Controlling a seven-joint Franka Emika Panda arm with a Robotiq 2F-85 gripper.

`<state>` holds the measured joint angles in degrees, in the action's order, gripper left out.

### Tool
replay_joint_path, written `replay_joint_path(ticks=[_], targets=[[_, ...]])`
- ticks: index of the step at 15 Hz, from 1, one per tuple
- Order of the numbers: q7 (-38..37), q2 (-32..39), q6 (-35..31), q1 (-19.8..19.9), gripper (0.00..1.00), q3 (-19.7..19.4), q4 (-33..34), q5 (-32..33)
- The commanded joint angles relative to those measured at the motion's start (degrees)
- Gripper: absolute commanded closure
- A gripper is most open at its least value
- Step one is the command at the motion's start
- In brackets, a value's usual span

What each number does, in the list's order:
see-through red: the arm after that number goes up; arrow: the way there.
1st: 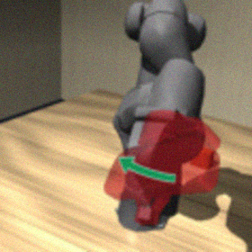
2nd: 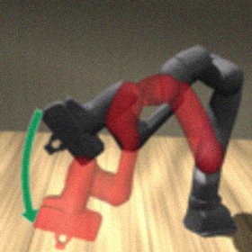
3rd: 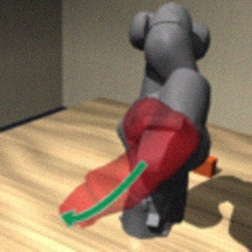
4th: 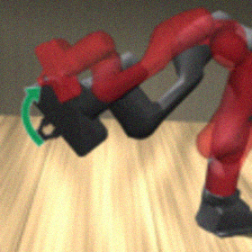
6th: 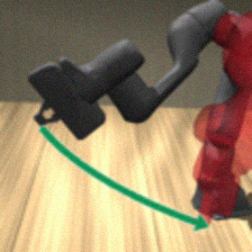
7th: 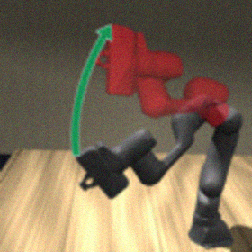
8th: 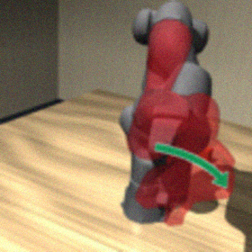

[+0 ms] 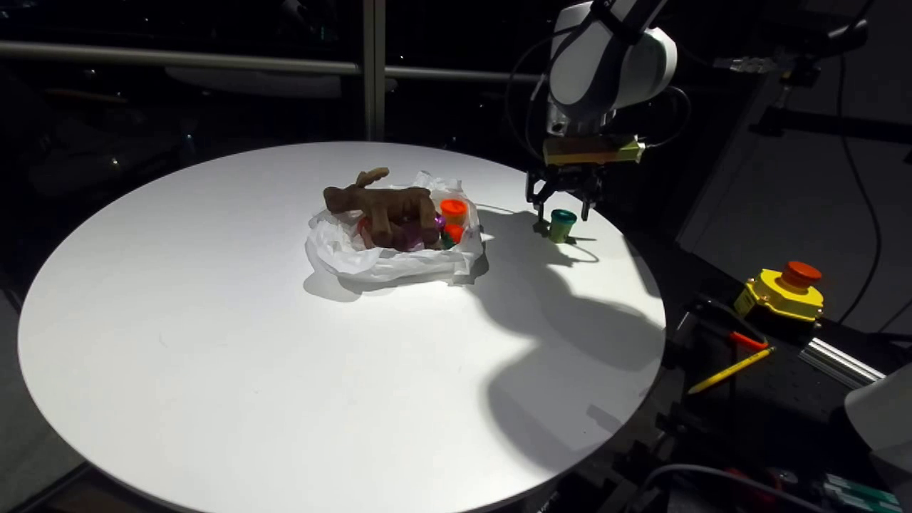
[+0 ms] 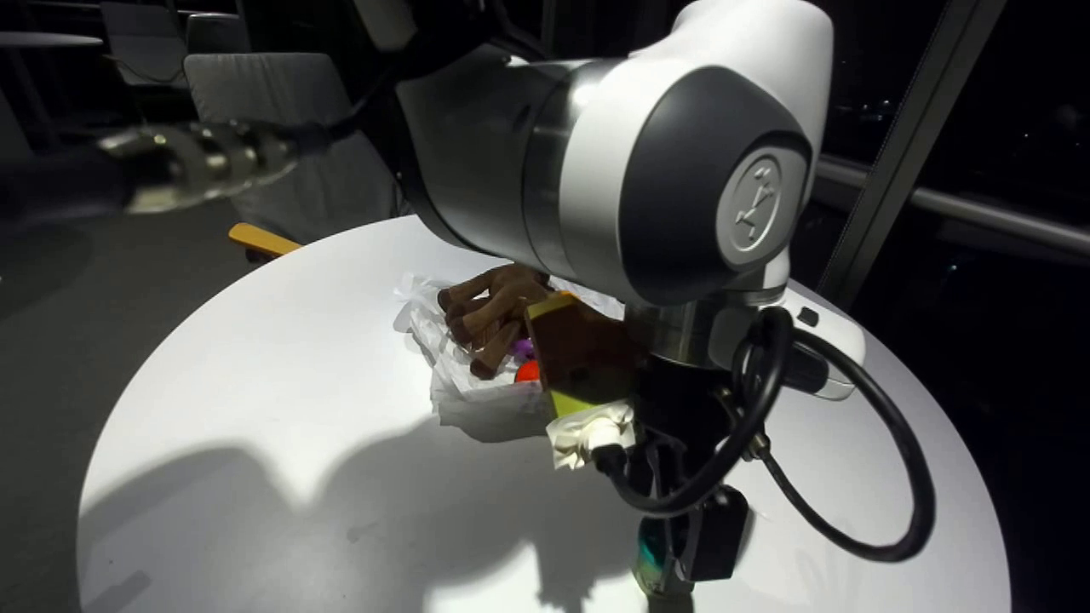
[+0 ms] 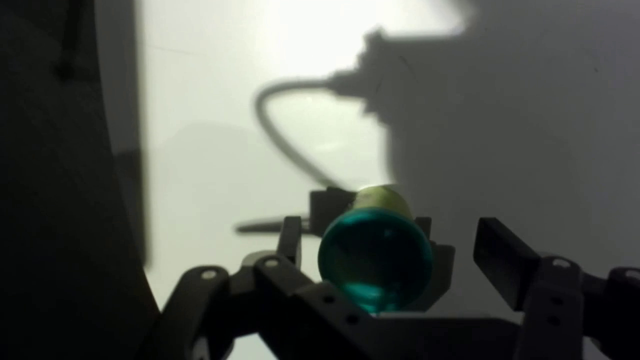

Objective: Put all the objects on the table in the white plastic bag

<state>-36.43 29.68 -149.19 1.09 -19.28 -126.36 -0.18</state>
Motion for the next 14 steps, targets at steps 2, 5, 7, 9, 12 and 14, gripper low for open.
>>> replay_joint_path(ticks=[2,5,7,9,12,14], targets=[[-0.5,1.3,0.4,0.9,0.51,0.2,2.5,-0.8],[-0.4,1.8,0.1,1.5,0.72,0.4,2.5,-1.3],[0.3,1.0,-0.1,2.1,0.72,1.1,2.0,-2.2],[-0.5,-2.0,-0.4,0.6,0.72,0.5,0.3,-1.5],[-2.6,-9.6,-3.7,-4.3,0.72,-1.5,-3.5,2.5],[-3.2,-12.8,-5.0,-6.4,0.72,-1.0,-3.2,5.1]])
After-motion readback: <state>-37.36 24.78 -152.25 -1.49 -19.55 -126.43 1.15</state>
